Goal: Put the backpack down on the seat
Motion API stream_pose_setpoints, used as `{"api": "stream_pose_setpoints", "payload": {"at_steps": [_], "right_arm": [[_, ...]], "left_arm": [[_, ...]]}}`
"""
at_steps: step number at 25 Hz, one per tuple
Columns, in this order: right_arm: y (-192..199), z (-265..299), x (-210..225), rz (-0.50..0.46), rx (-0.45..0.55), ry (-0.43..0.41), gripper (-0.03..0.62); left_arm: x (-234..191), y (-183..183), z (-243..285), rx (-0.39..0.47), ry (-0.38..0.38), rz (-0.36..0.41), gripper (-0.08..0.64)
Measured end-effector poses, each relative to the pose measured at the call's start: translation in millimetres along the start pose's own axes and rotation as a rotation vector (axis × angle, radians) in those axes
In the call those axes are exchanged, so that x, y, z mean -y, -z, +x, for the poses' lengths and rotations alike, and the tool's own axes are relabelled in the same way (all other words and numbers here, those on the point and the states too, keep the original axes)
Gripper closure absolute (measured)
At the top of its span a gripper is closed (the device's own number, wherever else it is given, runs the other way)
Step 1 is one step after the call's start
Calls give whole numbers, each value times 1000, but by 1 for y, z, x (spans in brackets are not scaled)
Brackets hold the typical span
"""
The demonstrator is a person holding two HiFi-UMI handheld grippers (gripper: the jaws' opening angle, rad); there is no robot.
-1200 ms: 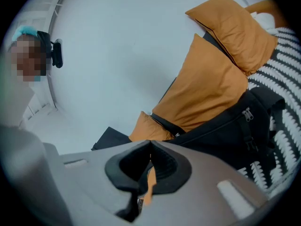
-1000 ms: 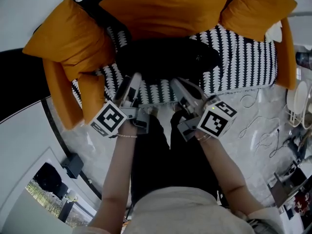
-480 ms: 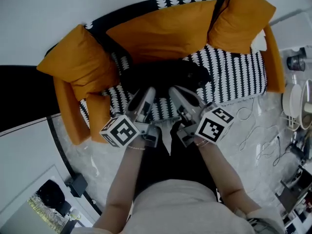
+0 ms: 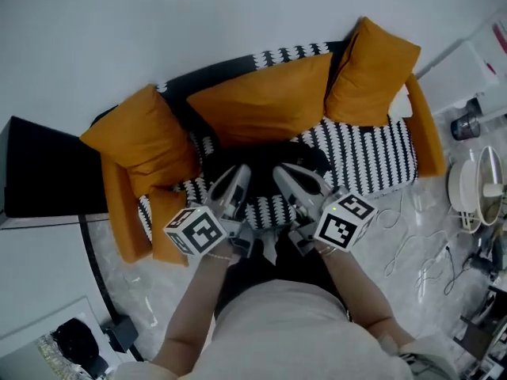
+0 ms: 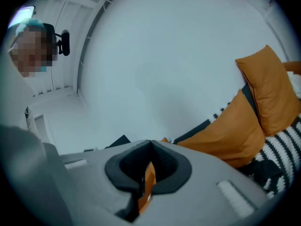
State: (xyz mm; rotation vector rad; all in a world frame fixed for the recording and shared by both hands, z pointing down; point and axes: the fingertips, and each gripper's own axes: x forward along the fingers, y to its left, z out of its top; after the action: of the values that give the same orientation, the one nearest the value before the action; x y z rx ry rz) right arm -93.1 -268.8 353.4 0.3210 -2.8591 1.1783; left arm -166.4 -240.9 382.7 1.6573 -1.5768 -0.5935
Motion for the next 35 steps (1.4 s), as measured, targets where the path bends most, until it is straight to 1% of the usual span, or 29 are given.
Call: {"api": "stream_pose_setpoints", "payload": {"at_steps": [3,6,9,13,15,17,21,24,28,32,35], "right_arm": [[-16,0,-22,19,61,-78,589],[-22,-2,-40,-32,86,-136,589],[-23,-4,-52,-104,89,-139,589],[-23,-10,-57,-178,91,-79,589],[-22,-12,-58,-187,86,-61,589],[-21,-16,-58,-195,80,-52,589],[-10,-20,-55,-233,42,-18,589],[-3,-19,-54,-263,-1,-27,589],[-5,-21,-56,-316,8,-25,589],[-9,-22,-49,-307,20,-4,589],[-9,-25,-38,-291,25,31,589]], "left_arm": [[24,-12,0,13,39,73,533],[45,-19,-1,36,53,164,554],[57,-20,-2,27,49,241,554],[64,-20,-6,11,47,288,553],[67,-21,-7,16,45,298,553],[70,-20,-7,22,44,284,553],[74,-10,-6,-4,46,297,554],[77,-3,-4,-21,60,310,554],[75,6,-4,-55,56,316,554],[69,18,-1,-90,39,321,554],[65,22,1,-102,33,314,554]]}}
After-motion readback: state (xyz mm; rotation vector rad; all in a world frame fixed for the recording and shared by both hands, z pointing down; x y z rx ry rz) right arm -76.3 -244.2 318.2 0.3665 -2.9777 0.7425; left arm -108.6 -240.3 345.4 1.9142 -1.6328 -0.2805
